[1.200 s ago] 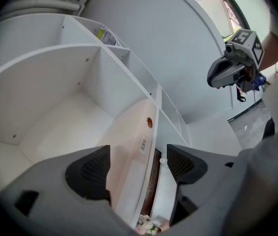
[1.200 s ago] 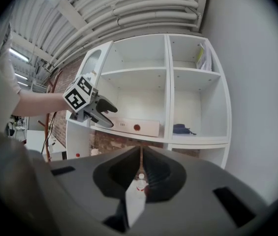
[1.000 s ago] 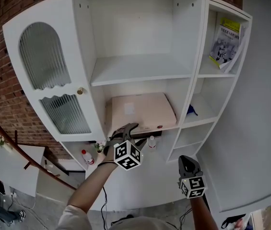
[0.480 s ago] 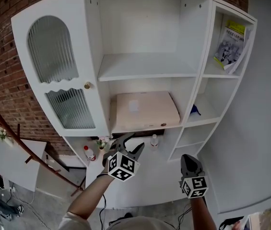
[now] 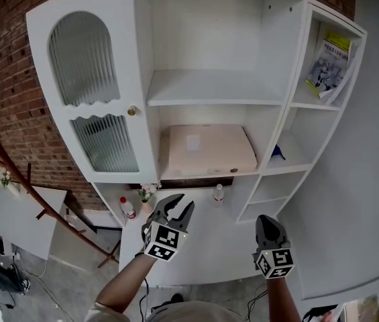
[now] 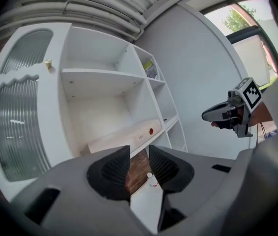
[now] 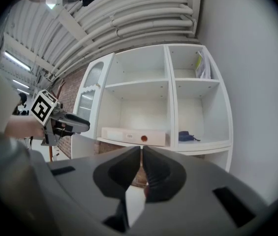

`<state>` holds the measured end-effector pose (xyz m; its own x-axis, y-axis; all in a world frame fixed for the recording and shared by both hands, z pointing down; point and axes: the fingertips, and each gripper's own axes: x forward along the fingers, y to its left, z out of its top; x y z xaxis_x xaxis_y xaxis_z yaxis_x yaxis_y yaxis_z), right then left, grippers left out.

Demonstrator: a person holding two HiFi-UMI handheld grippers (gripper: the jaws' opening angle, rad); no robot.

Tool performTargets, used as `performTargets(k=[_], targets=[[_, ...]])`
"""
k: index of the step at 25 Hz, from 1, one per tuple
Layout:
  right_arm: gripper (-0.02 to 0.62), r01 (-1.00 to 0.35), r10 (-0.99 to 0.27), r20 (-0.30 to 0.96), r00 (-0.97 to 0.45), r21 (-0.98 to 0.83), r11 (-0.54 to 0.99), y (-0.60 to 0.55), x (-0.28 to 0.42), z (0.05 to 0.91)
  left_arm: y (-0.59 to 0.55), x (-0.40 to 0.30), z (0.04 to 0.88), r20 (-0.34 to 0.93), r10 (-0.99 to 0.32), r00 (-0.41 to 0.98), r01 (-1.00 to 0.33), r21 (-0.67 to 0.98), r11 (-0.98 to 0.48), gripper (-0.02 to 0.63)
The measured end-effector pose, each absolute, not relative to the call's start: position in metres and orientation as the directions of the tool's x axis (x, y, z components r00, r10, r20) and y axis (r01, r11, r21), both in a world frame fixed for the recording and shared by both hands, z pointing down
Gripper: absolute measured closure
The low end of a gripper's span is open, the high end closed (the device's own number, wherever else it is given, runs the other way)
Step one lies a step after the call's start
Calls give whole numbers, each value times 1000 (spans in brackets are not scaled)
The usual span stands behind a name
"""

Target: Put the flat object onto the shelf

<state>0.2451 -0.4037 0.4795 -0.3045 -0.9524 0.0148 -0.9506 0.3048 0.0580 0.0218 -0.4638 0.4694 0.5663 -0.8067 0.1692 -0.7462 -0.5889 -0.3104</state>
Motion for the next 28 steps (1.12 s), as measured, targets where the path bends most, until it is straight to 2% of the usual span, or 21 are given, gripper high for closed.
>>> performTargets(k=[5,14,28], targets=[[561,-951,-952,2,-307,38,307,-393,241,480,-449,4,471,121,-831,542,-802,-222,-555,523],[561,-954,-954,-18,-298,25,297,-372,238,477,-424,-21,487,75,-866,494,-863,-84,-499,568],[563,-954,-955,-1,-298,23,298,-360,236,487,-409,-30,503,60,-869,491,-869,-30,-493,581]])
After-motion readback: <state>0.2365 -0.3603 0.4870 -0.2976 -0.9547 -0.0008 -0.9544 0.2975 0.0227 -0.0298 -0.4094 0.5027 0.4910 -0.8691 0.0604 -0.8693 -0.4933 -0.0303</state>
